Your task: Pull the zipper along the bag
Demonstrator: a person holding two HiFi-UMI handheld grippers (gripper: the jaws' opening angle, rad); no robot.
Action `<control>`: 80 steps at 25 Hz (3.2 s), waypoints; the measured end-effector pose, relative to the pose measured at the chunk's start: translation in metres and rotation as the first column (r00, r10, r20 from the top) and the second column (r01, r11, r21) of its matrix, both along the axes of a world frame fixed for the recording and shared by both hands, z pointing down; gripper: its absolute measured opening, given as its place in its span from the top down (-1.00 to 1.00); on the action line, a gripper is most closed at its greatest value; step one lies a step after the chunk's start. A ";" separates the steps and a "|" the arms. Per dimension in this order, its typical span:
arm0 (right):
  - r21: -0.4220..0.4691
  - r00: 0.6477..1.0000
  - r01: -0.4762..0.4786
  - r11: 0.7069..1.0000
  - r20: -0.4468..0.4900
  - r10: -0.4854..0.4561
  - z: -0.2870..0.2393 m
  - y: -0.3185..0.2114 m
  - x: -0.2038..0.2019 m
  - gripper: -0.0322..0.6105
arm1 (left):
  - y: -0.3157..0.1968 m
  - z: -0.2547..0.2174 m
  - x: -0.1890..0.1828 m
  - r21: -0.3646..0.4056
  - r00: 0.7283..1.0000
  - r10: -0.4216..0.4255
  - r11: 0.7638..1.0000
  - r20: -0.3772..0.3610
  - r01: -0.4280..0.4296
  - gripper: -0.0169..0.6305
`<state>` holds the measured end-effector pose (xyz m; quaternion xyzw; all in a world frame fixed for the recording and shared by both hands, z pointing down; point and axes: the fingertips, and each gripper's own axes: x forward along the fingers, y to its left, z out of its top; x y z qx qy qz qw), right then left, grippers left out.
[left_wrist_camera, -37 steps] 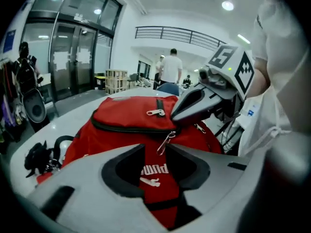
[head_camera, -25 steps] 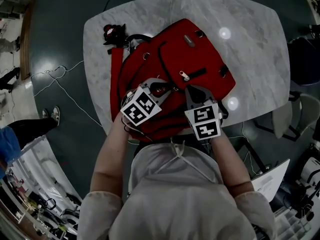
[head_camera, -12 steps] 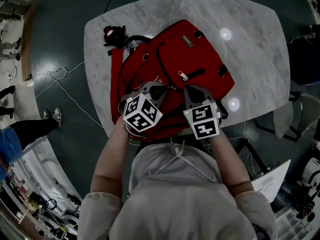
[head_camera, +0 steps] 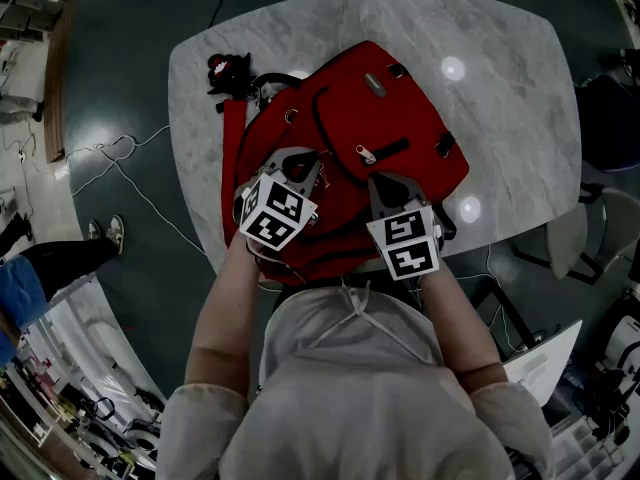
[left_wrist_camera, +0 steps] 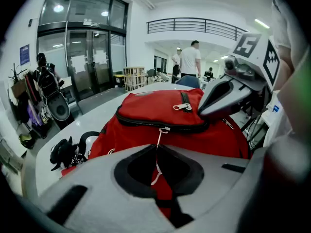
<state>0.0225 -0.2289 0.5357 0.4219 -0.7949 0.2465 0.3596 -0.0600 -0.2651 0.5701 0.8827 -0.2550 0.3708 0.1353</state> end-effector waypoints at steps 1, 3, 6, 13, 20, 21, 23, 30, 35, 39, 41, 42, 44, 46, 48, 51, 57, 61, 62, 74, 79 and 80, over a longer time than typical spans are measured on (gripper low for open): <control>0.000 1.000 0.000 1.000 0.000 0.000 0.000 0.000 0.000 0.82 | -0.004 0.000 -0.002 0.000 1.000 -0.015 1.000 -0.001 0.015 0.88; -0.002 1.000 0.004 1.000 0.000 -0.004 0.000 0.001 0.000 0.82 | -0.012 0.002 -0.005 -0.001 0.999 -0.040 0.999 -0.003 0.040 0.88; -0.017 1.000 0.013 1.000 0.008 -0.013 0.001 -0.001 0.001 0.82 | -0.024 0.003 -0.010 -0.010 0.997 -0.074 0.997 -0.020 0.073 0.88; -0.103 0.999 0.037 0.994 0.002 -0.037 0.010 0.001 0.003 0.82 | -0.046 0.010 -0.021 -0.012 0.995 -0.094 0.995 -0.011 0.094 0.87; -0.278 0.995 0.079 0.957 0.082 -0.058 0.011 0.002 0.002 0.82 | -0.073 0.016 -0.027 -0.018 0.996 -0.085 0.996 0.006 0.085 0.87; -0.281 0.995 0.081 0.956 0.084 -0.060 0.011 0.002 0.002 0.82 | -0.076 0.016 -0.028 -0.017 0.997 -0.083 0.996 0.008 0.083 0.87; -0.279 0.995 0.081 0.957 0.084 -0.060 0.011 0.003 0.002 0.82 | -0.083 0.016 -0.029 -0.012 0.997 -0.071 0.997 0.015 0.071 0.87; -0.297 0.993 0.090 0.951 0.097 -0.064 0.013 0.002 0.002 0.82 | -0.104 0.017 -0.023 0.011 0.998 -0.019 1.000 0.052 0.018 0.87; -0.310 0.992 0.088 0.947 0.115 -0.054 0.016 0.002 0.002 0.82 | -0.115 0.019 -0.017 0.013 0.997 0.025 1.000 0.071 -0.026 0.87; -0.322 0.990 0.096 0.942 0.128 -0.057 0.015 0.003 0.000 0.82 | -0.125 0.019 -0.012 0.015 0.995 0.050 0.999 0.085 -0.052 0.86; -0.322 0.990 0.098 0.942 0.131 -0.058 0.016 0.002 0.000 0.82 | -0.131 0.017 -0.009 0.023 0.994 0.059 0.998 0.092 -0.061 0.86; -0.321 0.990 0.099 0.942 0.131 -0.059 0.016 0.002 0.000 0.82 | -0.134 0.017 -0.008 0.028 0.993 0.061 0.998 0.096 -0.064 0.86; -0.317 0.990 0.100 0.943 0.128 -0.062 0.017 0.001 0.000 0.82 | -0.137 0.018 -0.004 0.038 0.992 0.066 0.997 0.106 -0.070 0.85; -0.313 0.990 0.098 0.945 0.124 -0.062 0.018 0.002 0.001 0.82 | -0.136 0.019 0.001 0.038 0.992 0.066 0.997 0.104 -0.070 0.85; -0.310 0.990 0.097 0.946 0.125 -0.060 0.018 0.003 0.000 0.82 | -0.134 0.021 0.002 0.031 0.994 0.058 0.998 0.095 -0.062 0.85; -0.309 0.989 0.100 0.946 0.133 -0.061 0.018 0.002 0.000 0.82 | -0.132 0.021 0.000 0.025 0.995 0.049 0.998 0.090 -0.052 0.85; -0.286 0.988 0.098 0.953 0.146 -0.058 0.016 0.003 0.001 0.82 | -0.127 0.017 -0.013 0.017 0.997 -0.026 1.000 0.074 0.025 0.60; -0.282 0.987 0.100 0.954 0.151 -0.059 0.019 0.002 0.001 0.82 | -0.107 0.012 -0.026 -0.007 0.996 -0.083 0.997 0.036 0.083 0.48; -0.281 0.987 0.101 0.955 0.153 -0.059 0.019 0.001 0.001 0.82 | -0.101 0.007 -0.029 0.000 0.994 -0.103 0.995 0.022 0.103 0.48; -0.091 0.997 0.077 0.993 0.038 -0.074 0.002 0.004 0.005 0.82 | -0.016 -0.089 -0.013 0.092 0.921 -0.284 0.944 -0.267 0.318 0.87; 0.063 0.991 0.108 0.992 0.069 -0.112 -0.047 0.012 -0.009 0.82 | 0.020 -0.130 -0.003 0.186 0.913 -0.268 0.924 -0.308 0.334 0.89; 0.090 0.990 0.110 0.990 0.081 -0.117 -0.057 0.014 -0.012 0.82 | 0.026 -0.138 -0.003 0.196 0.904 -0.281 0.914 -0.322 0.354 0.89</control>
